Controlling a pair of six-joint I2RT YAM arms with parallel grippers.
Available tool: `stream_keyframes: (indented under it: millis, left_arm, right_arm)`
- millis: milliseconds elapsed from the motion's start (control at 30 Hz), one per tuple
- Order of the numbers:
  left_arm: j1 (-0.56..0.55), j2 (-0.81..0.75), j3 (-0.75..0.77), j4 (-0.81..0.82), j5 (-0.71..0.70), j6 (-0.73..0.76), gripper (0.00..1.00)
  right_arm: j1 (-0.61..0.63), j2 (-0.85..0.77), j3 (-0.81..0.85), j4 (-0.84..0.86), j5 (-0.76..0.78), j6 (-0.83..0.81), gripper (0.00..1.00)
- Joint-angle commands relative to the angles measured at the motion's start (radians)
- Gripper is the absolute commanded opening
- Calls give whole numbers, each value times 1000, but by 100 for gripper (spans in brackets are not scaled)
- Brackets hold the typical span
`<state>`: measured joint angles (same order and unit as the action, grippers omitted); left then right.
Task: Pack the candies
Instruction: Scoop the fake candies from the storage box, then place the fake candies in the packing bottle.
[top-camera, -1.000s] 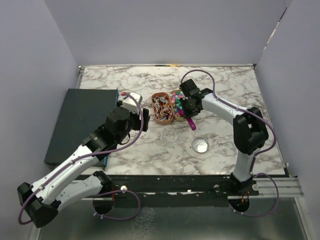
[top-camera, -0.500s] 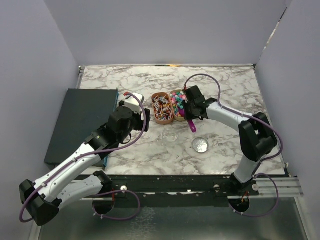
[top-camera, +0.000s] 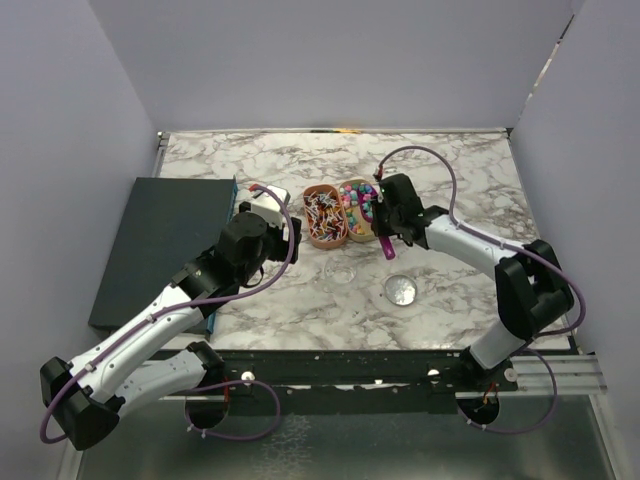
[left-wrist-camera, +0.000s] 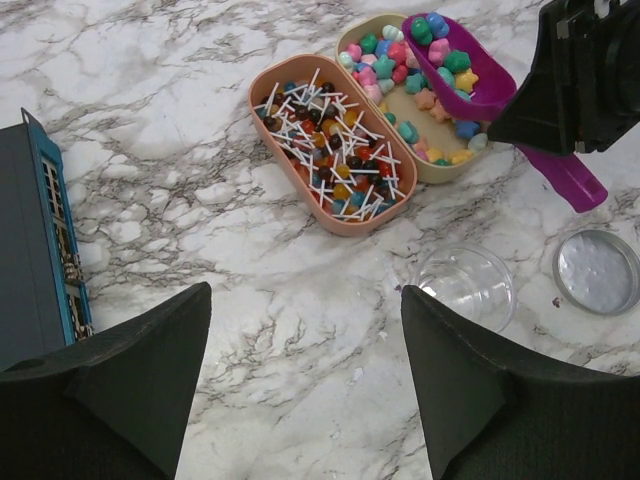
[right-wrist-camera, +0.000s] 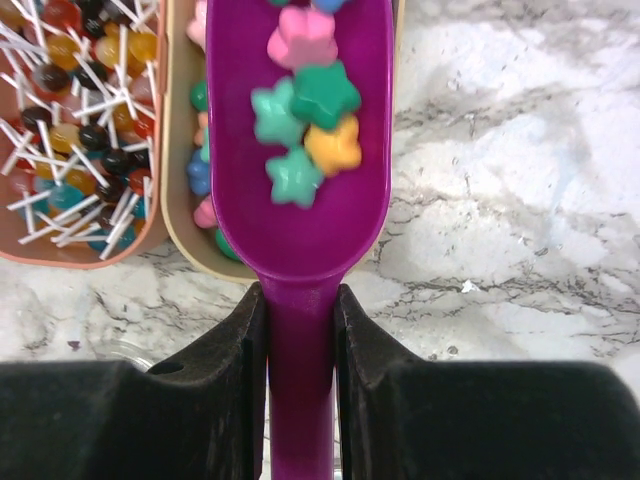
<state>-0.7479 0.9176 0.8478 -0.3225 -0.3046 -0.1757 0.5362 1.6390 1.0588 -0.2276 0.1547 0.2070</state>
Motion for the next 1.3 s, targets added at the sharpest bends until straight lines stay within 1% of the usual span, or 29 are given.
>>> stream_keyframes:
  millis: [0,267,333,533,667,933,1033,1133,1267]
  left_arm:
    - [3,3,-11,10,-27,6,78]
    - [3,0,-11,10,-34,6,78]
    - [3,-1,-12,10,-37,6,78]
    - [3,-5,-9,12,-22,1,78]
    - [4,-8,-5,28,2,-15,78]
    - [3,-7,39,61,92,-71,82]
    - [3,14,57,62,150,-88,82]
    - [3,33,67,69,234,-104,83]
    - [3,56,73,69,325,-108,85]
  right_arm:
    - [12,-69,-9,62,39,-23,1]
    - [38,-187,-59,3,37,-31,1]
    - [46,-222,-62,-34,30,-31,1]
    - [86,-353,-64,-156,-36,-52,1]
    - [116,-405,-70,-238,-96,-74,1]
    - [227,-452,-102,-336,-107,-144,1]
    - [270,-467,-121,-328,-136,-196,1]
    - [290,-492,-136,-304,-147,-242,1]
    - [311,-513,-129,-290,-208,-281,1]
